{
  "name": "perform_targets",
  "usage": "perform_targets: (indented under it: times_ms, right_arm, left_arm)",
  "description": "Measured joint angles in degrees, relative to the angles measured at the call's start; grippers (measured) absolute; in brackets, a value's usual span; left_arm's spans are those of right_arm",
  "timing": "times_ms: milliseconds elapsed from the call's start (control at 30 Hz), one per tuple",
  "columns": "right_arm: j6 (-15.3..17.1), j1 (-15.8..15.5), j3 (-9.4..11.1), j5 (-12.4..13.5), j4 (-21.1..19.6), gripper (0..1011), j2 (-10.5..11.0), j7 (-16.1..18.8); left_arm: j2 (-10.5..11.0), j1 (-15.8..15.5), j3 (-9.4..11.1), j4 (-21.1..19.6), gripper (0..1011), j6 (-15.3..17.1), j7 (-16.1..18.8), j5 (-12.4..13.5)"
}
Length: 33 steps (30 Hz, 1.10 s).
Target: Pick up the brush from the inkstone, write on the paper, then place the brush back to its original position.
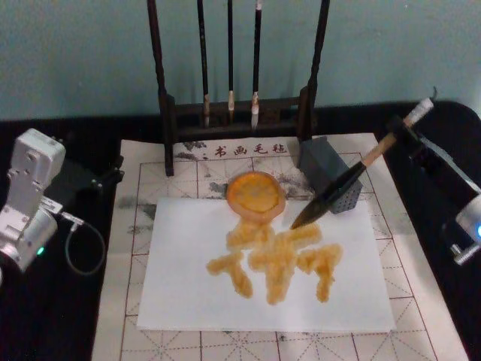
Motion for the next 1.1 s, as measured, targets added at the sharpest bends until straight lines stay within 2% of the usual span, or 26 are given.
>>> perform_targets:
  times_ms: [333,567,867,967,1100]
  right_arm:
    - [-3.6,-5.5,2.2,0.3,-3.2,197,3.2,-0.7]
    - [-6.0,-8.6,3.6,-1.4,-4.8,197,4.5,-1.3]
    - [-8.2,-11.1,5.8,-4.5,-6.0,197,4.1,-2.5]
    - [-8.8,-11.2,6.0,-5.5,-6.0,197,3.8,-2.6]
    - [-9.8,-10.9,5.9,-8.2,-5.9,197,3.3,-2.6]
  left_arm:
    - [0.0,0.0,0.0,0.0,1001,0.0,0.0,0.0]
    - [0.0,0.0,0.0,0.0,1001,0.0,0.0,0.0]
    - [0.0,0.0,0.0,0.0,1001,0.0,0.0,0.0]
    - [0.0,0.0,0.0,0.0,1001,0.0,0.0,0.0]
    - [0.0,0.0,0.0,0.0,1001,0.0,0.0,0.0]
